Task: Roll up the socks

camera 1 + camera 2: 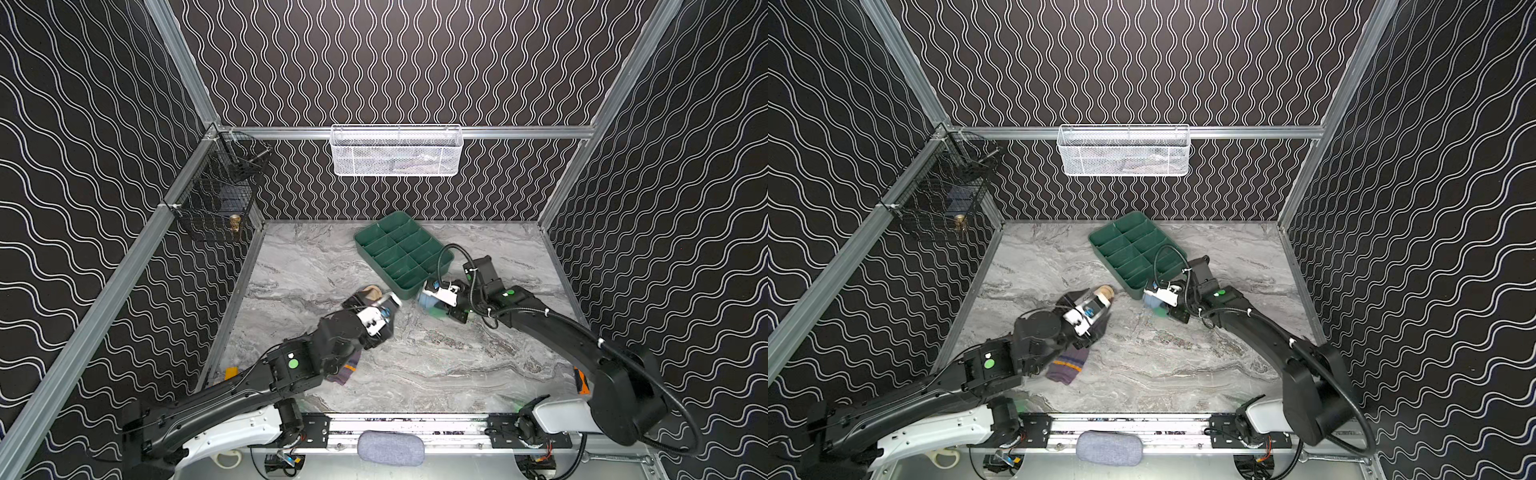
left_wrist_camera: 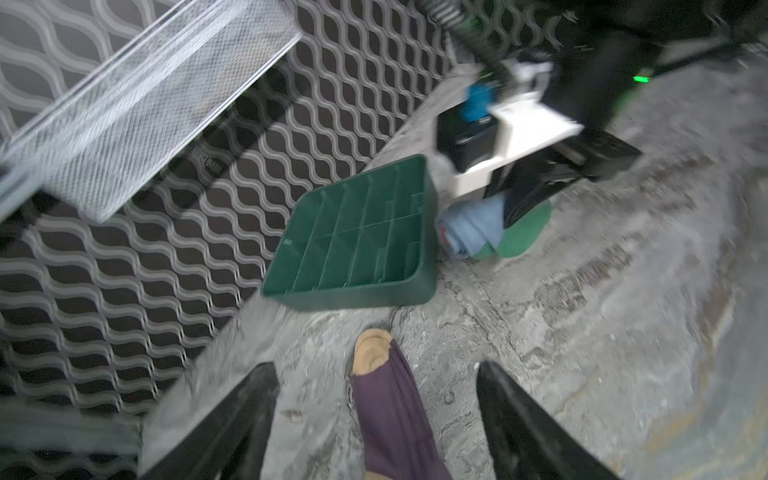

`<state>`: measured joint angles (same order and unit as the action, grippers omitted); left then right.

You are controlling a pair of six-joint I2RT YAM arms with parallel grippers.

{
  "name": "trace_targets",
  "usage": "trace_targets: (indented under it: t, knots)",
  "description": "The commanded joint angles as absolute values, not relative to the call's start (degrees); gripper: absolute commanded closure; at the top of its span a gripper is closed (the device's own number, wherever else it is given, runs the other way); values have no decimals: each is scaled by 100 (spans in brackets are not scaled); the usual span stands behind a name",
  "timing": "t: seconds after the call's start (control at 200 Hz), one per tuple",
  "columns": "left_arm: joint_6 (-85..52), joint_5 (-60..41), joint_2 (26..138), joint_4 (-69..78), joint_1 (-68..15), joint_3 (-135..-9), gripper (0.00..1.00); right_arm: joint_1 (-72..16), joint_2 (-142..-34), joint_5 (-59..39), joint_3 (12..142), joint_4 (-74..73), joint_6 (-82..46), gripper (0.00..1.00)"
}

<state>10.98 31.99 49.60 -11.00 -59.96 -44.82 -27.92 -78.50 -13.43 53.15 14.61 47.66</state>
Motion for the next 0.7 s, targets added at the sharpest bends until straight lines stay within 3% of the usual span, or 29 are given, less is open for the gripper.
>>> trace_targets:
  t: [0.0, 0.125, 0.295, 0.561, 0.696]
  knots:
    - [-1650, 3462, 5152, -1305, -5463, -4480, 24, -2761, -7879, -185, 5340, -575, 5562, 100]
    - [-3075, 2363, 6111, -1229, -4526, -4895, 32, -2759, -8324, 940, 5684, -1674, 6155, 100]
    - [-4048, 1054, 7983, -2023, -3702, -6538, 33, -2781, -8129, 1897, 5640, -2460, 5652, 100]
    - [-5912, -25, 10278, -3281, -3000, -8303, 45, -3333, -7087, 2023, 4628, -2320, 5247, 100]
    - [-5924, -75, 11159, -3732, -2990, -9228, 49, -3610, -6999, 1888, 4570, -2173, 5153, 100]
